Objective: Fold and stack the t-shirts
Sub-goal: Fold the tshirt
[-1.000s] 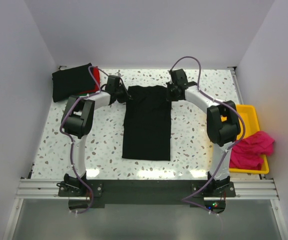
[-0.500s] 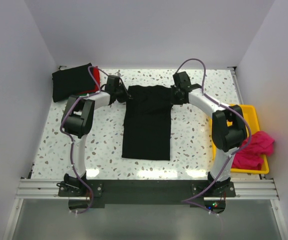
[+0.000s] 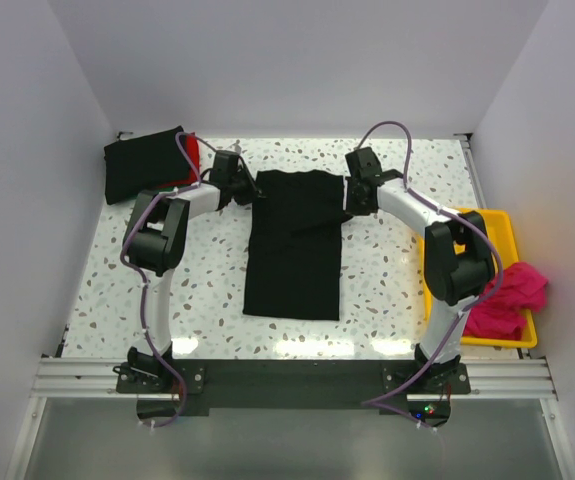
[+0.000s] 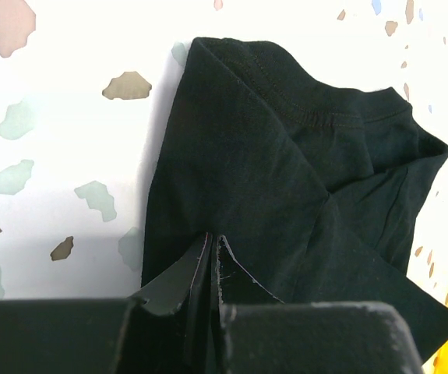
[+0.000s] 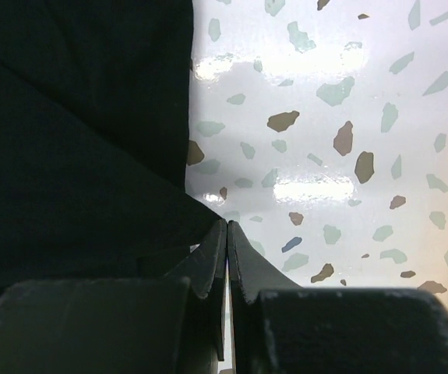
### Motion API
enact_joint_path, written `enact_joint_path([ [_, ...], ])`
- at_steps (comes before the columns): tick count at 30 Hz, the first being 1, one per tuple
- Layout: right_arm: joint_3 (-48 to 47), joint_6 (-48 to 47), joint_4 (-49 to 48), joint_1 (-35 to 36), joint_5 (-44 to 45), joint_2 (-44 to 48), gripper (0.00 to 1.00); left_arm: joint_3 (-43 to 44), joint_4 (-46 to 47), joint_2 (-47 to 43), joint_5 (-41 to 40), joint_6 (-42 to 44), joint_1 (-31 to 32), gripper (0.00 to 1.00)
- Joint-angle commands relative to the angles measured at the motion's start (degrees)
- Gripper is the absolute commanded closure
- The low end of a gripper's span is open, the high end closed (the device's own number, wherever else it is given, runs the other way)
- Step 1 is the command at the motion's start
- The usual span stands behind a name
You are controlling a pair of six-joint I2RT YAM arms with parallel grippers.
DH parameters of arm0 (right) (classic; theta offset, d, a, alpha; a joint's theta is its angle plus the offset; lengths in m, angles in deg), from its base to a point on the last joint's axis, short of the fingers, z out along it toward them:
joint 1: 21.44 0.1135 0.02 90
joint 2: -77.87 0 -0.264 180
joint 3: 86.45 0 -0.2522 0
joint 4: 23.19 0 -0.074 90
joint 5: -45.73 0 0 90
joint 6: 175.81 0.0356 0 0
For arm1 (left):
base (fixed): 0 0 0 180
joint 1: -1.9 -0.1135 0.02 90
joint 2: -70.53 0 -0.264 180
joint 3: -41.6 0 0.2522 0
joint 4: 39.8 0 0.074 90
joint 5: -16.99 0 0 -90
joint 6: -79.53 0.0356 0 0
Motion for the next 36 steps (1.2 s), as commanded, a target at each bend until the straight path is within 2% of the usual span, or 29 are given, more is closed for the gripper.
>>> enact_joint_path([
  [1,-0.3,0.3,0.3,-0.3,2.6,1.7,1.0,-0.5,-2.5,2.4,-1.9,0.3,-1.1,0.91],
  [7,-5.6,-0.1,-1.5,0.6,0.4,-1.0,1.0,-0.5,-0.2,1.6,-0.9,0.9,-1.1,0.87],
  [14,-13.7,-0.4,-3.0,1.5,-2.6,-8.1,1.0,-0.1,0.5,-0.6,0.1,2.3,-1.1,0.78],
  [24,-26.1,-0.6,-1.8,2.5,-1.8,-18.2,1.0,-1.2,0.7,-5.6,1.6,2.1,-1.1,0.69],
  [33,-28.4,-0.9,-1.3,2.3,-0.6,-22.6,0.97,-5.6,1.9,-12.1,3.1,1.2,-0.5,0.64],
  [36,-28.2,-0.8,-2.4,2.4,-0.6,-23.0,0.96,-6.7,2.2,-14.0,3.6,1.5,1.5,0.64],
])
